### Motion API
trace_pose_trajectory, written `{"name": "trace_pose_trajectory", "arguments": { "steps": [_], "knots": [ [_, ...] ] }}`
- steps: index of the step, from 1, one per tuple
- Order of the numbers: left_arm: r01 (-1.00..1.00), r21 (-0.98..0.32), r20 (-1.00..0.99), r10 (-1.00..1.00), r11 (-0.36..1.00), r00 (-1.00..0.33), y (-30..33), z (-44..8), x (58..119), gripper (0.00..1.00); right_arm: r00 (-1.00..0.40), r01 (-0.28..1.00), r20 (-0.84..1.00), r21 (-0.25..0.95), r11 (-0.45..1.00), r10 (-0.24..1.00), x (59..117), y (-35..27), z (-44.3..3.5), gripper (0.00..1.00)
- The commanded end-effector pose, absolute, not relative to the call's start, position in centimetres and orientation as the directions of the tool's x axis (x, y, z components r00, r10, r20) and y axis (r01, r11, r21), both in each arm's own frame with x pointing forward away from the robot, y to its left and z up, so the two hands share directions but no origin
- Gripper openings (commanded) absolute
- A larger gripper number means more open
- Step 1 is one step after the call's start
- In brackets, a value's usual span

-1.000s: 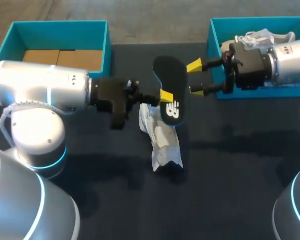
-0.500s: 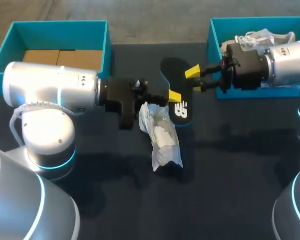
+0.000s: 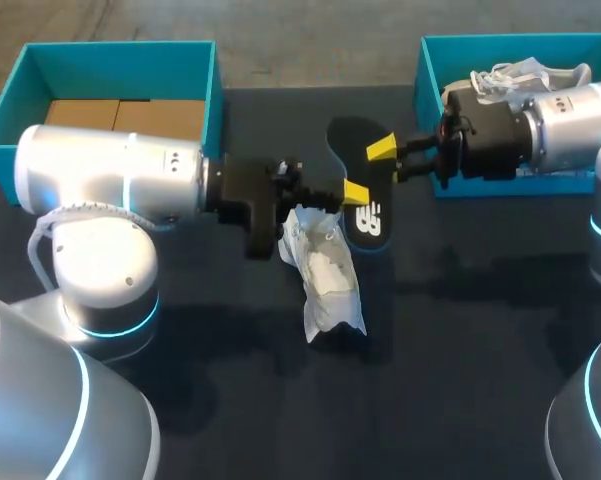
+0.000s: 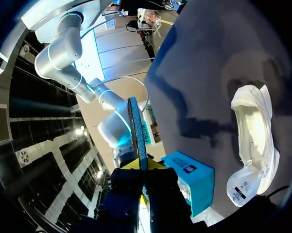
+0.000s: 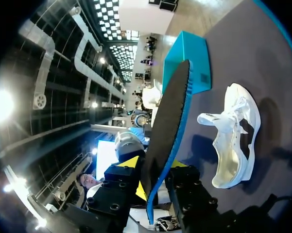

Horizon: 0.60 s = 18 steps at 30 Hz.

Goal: Take the shoe out of the shoebox, open the shoe tongue, remove and reinsert the insole, then place the shoe into the shoebox

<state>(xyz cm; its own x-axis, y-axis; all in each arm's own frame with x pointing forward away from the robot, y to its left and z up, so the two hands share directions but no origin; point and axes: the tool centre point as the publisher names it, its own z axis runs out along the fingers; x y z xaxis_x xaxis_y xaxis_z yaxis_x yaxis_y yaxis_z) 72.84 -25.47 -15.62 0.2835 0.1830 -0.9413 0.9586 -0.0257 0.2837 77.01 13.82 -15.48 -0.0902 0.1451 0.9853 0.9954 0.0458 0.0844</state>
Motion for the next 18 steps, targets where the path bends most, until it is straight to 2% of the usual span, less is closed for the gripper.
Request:
{"name": "trace_pose_trajectory", "arguments": {
  "steps": [1,3,5,11,12,13,14,18],
  "knots": [
    [0.957,0.287,-0.941,0.179,-0.028,0.288,-26.0,-15.6,73.3,0.0,-0.089,0.995,0.986,0.083,0.046,0.144,77.1,13.9,-15.6,0.2],
    [0.957,0.289,-0.94,0.179,-0.031,0.29,-26.0,-15.6,73.3,0.0,-0.089,0.996,0.986,0.083,0.046,0.142,77.0,13.9,-15.6,0.14],
    [0.957,0.288,-0.94,0.181,-0.035,0.289,-26.0,-15.6,73.3,0.0,-0.088,0.996,0.986,0.082,0.047,0.142,77.0,13.9,-15.6,0.0],
    [0.96,0.275,-0.942,0.187,-0.047,0.279,-26.0,-15.9,72.9,0.0,-0.093,0.995,0.984,0.087,0.048,0.151,77.0,13.9,-15.6,0.0],
    [0.961,0.272,-0.942,0.193,-0.049,0.276,-26.0,-15.9,72.8,0.15,-0.094,0.995,0.984,0.088,0.048,0.151,77.1,14.0,-15.6,0.0],
    [0.965,0.258,-0.942,0.211,-0.048,0.262,-25.8,-15.9,72.7,0.74,-0.095,0.995,0.984,0.088,0.048,0.152,77.2,13.9,-15.6,0.0],
    [0.967,0.25,-0.943,0.214,-0.047,0.255,-25.7,-15.9,72.6,1.0,-0.095,0.995,0.984,0.088,0.048,0.152,77.2,13.9,-15.7,0.0],
    [0.974,0.222,-0.942,0.249,-0.036,0.223,-24.4,-15.3,72.4,1.0,-0.092,0.996,0.983,0.087,0.036,0.161,77.6,13.4,-16.0,0.0]
  ]
}}
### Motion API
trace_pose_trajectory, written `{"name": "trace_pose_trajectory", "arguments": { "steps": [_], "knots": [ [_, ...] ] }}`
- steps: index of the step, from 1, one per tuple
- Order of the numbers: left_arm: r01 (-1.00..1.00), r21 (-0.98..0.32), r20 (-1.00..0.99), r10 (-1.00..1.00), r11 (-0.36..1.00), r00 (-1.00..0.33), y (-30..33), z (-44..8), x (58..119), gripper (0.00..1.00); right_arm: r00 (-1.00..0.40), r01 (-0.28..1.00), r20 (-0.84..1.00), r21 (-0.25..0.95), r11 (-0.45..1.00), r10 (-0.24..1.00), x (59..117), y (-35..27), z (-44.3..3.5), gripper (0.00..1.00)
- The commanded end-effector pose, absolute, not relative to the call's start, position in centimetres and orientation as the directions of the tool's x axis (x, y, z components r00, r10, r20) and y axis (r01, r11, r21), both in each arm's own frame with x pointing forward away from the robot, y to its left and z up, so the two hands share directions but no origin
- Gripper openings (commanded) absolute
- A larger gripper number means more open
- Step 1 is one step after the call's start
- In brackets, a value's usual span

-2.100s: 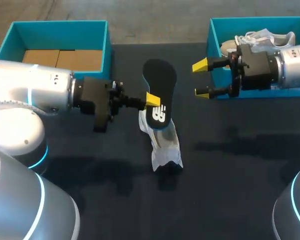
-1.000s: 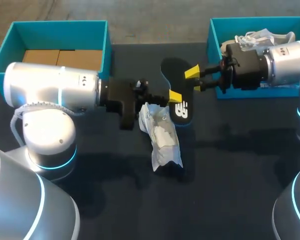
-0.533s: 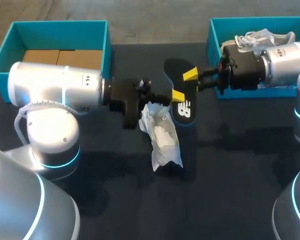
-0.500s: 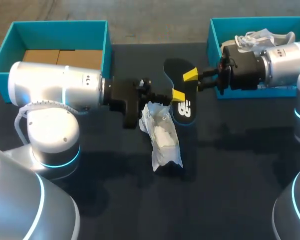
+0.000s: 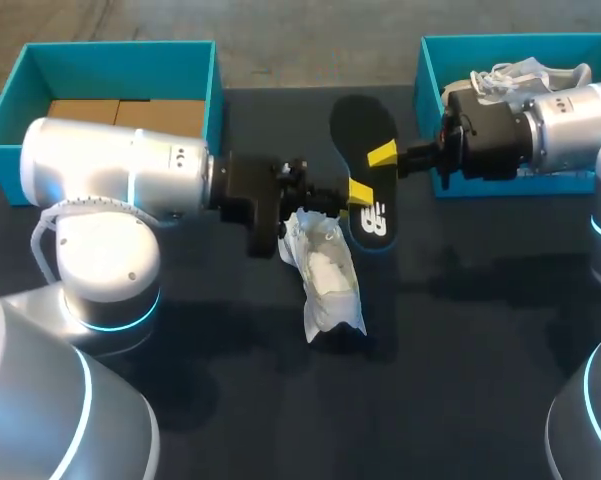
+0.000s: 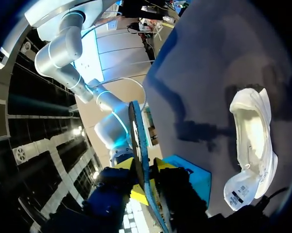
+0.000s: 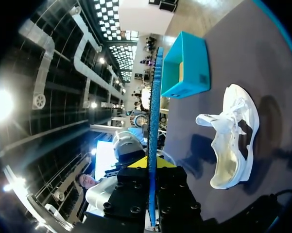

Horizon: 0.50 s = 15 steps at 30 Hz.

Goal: Take the shoe out of the shoebox, open the shoe tongue, remove and reinsert the insole, then place the shoe into the shoebox

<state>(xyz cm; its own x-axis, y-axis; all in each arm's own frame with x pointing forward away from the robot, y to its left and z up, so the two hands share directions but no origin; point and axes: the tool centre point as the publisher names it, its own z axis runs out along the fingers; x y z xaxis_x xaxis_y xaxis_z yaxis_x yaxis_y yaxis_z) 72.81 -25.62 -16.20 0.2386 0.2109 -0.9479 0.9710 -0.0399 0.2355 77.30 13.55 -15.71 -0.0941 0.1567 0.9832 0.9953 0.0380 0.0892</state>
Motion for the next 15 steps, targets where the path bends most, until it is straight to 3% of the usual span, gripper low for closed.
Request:
{"name": "trace_pose_trajectory", "arguments": {
  "steps": [1,15],
  "knots": [
    [0.976,0.211,-0.939,0.268,-0.043,0.215,-24.1,-15.1,72.3,1.0,-0.092,0.996,0.983,0.087,0.036,0.162,77.7,13.3,-16.1,0.0],
    [0.985,0.034,-0.773,0.62,-0.168,0.132,-19.1,-11.0,74.5,1.0,-0.055,0.996,0.97,0.037,0.079,0.237,77.8,13.6,-18.3,0.0]
  ]
}}
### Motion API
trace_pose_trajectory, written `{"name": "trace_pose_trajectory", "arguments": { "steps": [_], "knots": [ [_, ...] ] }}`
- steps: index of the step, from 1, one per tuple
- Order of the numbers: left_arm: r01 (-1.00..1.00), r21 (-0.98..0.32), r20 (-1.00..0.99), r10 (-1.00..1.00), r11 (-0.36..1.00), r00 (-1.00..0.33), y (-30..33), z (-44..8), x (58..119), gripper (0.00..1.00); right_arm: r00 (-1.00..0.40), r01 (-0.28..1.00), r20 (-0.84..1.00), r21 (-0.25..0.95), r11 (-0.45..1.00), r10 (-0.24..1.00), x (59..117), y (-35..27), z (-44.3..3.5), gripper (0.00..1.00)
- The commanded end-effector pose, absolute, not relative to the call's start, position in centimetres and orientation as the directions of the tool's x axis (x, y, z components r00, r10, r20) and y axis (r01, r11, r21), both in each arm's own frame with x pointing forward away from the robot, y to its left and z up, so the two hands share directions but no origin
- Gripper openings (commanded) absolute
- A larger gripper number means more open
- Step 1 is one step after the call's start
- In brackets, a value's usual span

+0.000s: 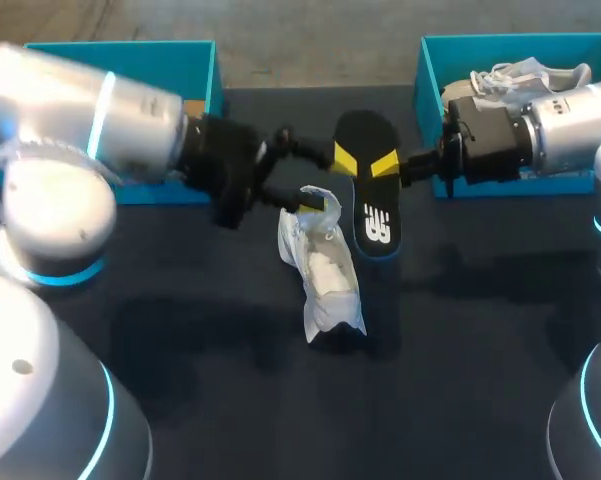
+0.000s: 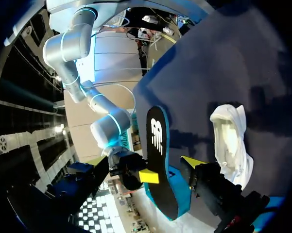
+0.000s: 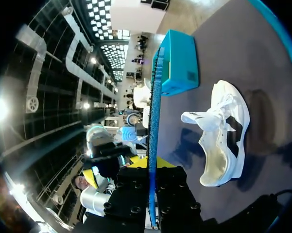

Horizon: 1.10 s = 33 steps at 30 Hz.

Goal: Take the shoe out of the shoebox, open the shoe tongue, remove and reinsert the insole, then place the shoe into the shoebox

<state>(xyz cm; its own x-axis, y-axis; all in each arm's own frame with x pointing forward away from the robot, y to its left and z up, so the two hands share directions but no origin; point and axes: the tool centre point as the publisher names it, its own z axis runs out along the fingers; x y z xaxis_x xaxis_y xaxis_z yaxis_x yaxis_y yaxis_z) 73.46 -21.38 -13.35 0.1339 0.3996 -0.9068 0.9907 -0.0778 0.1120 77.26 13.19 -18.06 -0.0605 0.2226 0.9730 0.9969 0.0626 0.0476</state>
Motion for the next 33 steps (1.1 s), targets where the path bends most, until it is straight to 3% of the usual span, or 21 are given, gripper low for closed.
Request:
{"name": "trace_pose_trajectory", "arguments": {
  "steps": [1,14,20,33],
  "knots": [
    [0.986,0.018,-0.741,0.66,-0.166,0.124,-18.8,-10.7,74.8,1.0,-0.051,0.996,0.969,0.033,0.079,0.242,77.8,13.7,-18.4,0.0],
    [0.975,-0.093,-0.516,0.848,-0.2,0.124,-18.7,-8.9,77.1,1.0,-0.061,0.995,0.968,0.038,0.097,0.245,77.0,14.6,-18.9,0.0],
    [0.971,-0.188,-0.394,0.917,-0.148,0.063,-18.7,-8.3,77.5,1.0,-0.069,0.994,0.967,0.045,0.102,0.246,76.9,14.9,-18.9,0.0],
    [0.975,-0.192,-0.206,0.976,-0.109,0.068,-19.5,-7.8,79.5,1.0,-0.082,0.993,0.972,0.06,0.104,0.222,77.0,15.6,-19.3,0.0]
  ]
}}
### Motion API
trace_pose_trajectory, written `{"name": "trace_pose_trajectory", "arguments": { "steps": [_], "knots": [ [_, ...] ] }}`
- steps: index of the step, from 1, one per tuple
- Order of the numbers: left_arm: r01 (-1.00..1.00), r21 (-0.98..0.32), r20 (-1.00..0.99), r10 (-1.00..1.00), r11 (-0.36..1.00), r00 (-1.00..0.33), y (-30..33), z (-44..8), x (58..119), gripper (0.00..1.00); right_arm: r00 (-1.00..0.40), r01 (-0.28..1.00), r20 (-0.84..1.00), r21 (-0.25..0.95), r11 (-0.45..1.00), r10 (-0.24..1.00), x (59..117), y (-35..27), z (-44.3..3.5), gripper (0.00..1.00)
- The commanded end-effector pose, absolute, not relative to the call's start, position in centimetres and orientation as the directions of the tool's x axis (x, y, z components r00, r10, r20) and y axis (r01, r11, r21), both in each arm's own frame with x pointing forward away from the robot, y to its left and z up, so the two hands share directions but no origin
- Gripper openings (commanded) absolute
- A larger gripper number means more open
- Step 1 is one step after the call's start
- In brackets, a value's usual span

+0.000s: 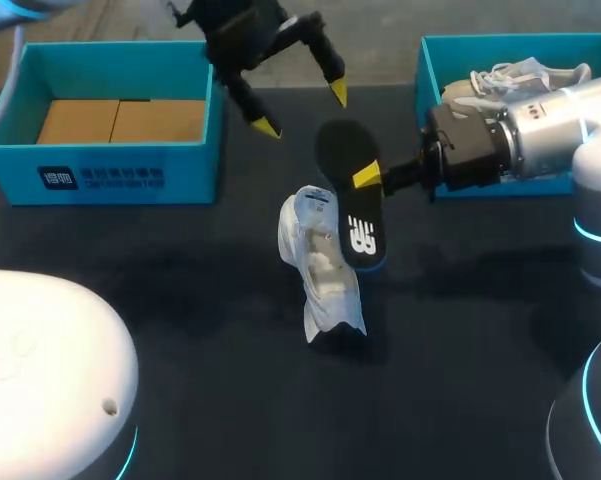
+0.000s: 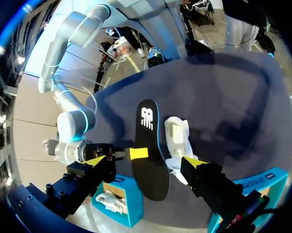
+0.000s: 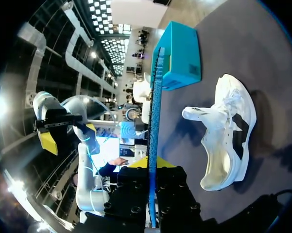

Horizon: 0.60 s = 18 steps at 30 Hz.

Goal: Take the shoe out of the shoebox, open the shoe tongue, remove and reinsert the insole, then place the shoe into the shoebox

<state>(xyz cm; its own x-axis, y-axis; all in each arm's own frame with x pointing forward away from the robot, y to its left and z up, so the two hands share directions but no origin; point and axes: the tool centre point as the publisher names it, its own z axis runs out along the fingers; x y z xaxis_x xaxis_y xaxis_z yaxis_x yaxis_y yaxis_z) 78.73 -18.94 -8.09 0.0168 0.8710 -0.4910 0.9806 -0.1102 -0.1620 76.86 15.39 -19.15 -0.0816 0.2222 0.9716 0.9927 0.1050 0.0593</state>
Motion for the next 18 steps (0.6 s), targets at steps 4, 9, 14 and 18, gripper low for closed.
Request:
{"name": "trace_pose_trajectory", "arguments": {
  "steps": [4,9,14,18],
  "knots": [
    [0.976,-0.191,-0.16,0.985,-0.101,0.071,-19.5,-8.1,80.0,1.0,-0.086,0.993,0.971,0.064,0.103,0.222,77.0,15.6,-19.1,0.0],
    [0.98,-0.171,-0.144,0.987,-0.098,0.074,-20.0,-8.0,80.6,1.0,-0.087,0.993,0.971,0.066,0.098,0.223,77.2,15.5,-19.1,0.0],
    [0.983,-0.159,-0.123,0.989,-0.095,0.076,-20.7,-7.9,81.2,1.0,-0.09,0.993,0.971,0.071,0.093,0.22,77.4,15.5,-18.8,0.0],
    [0.985,-0.147,-0.112,0.991,-0.092,0.076,-21.1,-7.8,81.6,1.0,-0.091,0.993,0.972,0.073,0.091,0.218,77.5,15.4,-18.8,0.0]
  ]
}}
